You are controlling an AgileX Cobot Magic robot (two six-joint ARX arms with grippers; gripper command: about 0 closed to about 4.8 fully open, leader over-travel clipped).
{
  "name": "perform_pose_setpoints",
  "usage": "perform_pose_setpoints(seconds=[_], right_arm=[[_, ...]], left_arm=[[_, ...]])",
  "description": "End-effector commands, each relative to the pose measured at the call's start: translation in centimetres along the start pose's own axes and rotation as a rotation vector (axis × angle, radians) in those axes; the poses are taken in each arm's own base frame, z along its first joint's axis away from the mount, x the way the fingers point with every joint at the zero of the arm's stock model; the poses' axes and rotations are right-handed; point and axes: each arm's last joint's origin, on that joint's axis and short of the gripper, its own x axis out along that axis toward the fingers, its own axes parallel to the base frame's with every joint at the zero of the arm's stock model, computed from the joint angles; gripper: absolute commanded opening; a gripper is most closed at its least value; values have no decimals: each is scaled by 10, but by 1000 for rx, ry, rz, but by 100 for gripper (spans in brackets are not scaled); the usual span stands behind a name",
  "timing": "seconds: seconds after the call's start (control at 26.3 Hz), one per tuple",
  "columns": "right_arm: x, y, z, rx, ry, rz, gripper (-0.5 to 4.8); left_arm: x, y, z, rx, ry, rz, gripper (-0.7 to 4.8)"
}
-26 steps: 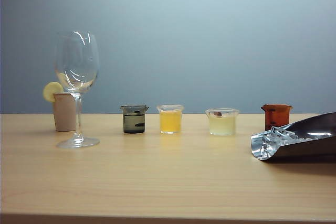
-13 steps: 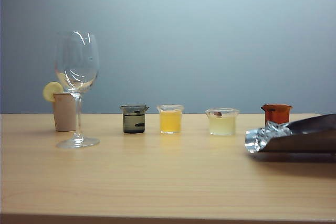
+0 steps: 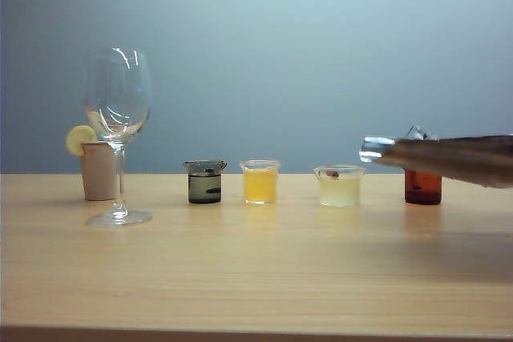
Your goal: Pick up the ice scoop on the desk filled with ice cubes, pour the ice into the goblet, and finally put the scoop back on the table.
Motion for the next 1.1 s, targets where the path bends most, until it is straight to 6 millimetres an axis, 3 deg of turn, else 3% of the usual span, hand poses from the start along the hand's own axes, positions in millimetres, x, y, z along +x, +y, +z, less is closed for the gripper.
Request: perform_pose_setpoints(seconds=[0.04, 0.19, 0.46, 0.91, 1.1], right_arm=[[5, 11, -3, 6, 32, 58, -6], [12, 18, -8, 16, 49, 77, -6], [36, 51, -19, 26, 122, 160, -6], [78, 127, -40, 4, 217, 224, -6], [95, 170, -58, -29, 210, 211, -6]], left_arm=[[-1, 0, 2, 6, -17, -3, -5], [-1, 0, 2, 6, -17, -3, -5], [-1, 0, 2, -1, -17, -2, -5], [0, 5, -3, -33, 28, 154, -5], [7, 6, -9, -39, 93, 159, -5]])
